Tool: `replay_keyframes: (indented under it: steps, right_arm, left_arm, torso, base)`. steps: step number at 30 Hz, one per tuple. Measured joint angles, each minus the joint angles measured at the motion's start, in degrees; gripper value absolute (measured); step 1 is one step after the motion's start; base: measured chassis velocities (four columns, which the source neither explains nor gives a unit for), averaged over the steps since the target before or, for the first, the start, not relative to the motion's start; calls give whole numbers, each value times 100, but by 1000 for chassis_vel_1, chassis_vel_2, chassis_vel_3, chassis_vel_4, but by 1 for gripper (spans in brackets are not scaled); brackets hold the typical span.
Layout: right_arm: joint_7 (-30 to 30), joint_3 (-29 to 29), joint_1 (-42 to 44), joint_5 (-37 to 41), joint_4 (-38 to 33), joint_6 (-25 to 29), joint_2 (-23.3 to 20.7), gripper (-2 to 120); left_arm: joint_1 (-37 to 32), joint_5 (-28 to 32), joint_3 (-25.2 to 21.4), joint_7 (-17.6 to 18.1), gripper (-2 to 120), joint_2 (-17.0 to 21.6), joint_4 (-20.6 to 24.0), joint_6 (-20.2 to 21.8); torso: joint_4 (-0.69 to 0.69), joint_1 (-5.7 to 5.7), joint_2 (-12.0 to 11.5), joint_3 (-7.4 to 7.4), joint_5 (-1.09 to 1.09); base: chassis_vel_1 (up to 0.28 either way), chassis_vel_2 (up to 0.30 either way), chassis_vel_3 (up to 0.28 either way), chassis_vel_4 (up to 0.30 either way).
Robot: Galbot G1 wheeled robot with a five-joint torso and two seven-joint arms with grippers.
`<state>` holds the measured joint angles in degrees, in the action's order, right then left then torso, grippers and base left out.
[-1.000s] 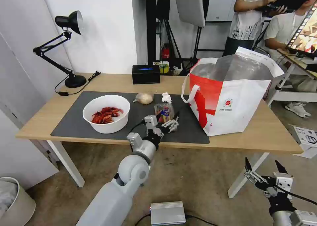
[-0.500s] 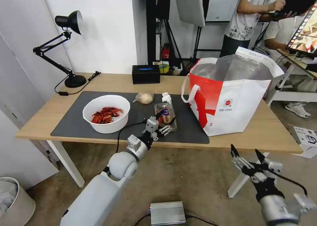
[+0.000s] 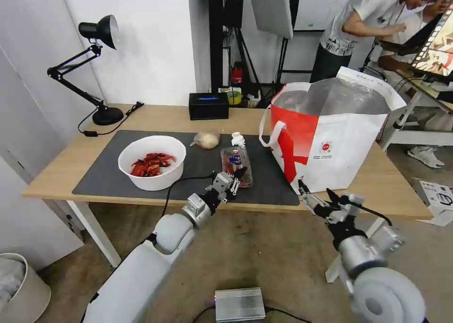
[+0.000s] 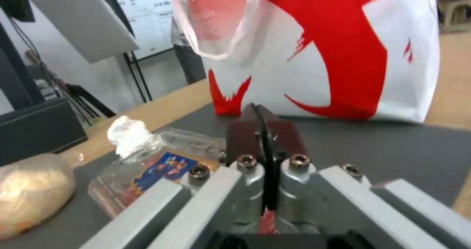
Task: Pick up the trash from the table and place it into the takeout bag.
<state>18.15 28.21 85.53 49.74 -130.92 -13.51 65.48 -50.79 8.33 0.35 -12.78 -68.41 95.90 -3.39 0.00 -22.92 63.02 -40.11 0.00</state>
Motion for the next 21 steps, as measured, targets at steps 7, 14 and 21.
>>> replay_keyframes:
  steps: [7,14,21]
  right_arm:
    - [122,-216,-540,463,210,-169,-2,100]
    - [137,-438,-982,756,600,-304,16,100]
    - [172,-644,-1259,965,837,-408,140,100]
  left_arm:
    - [-9,-301,-21,-154,0,-3,-164,-56]
    - [-73,-394,-12,-192,0,60,-235,-97]
    - [-49,-447,-12,-214,0,37,-326,-136]
  torso:
    - [0,0,0,0,0]
    - [0,0,1,0,0]
    - [0,0,1,0,0]
  base:
    - [0,0,0,0]
    - [0,0,0,0]
    - [0,0,0,0]
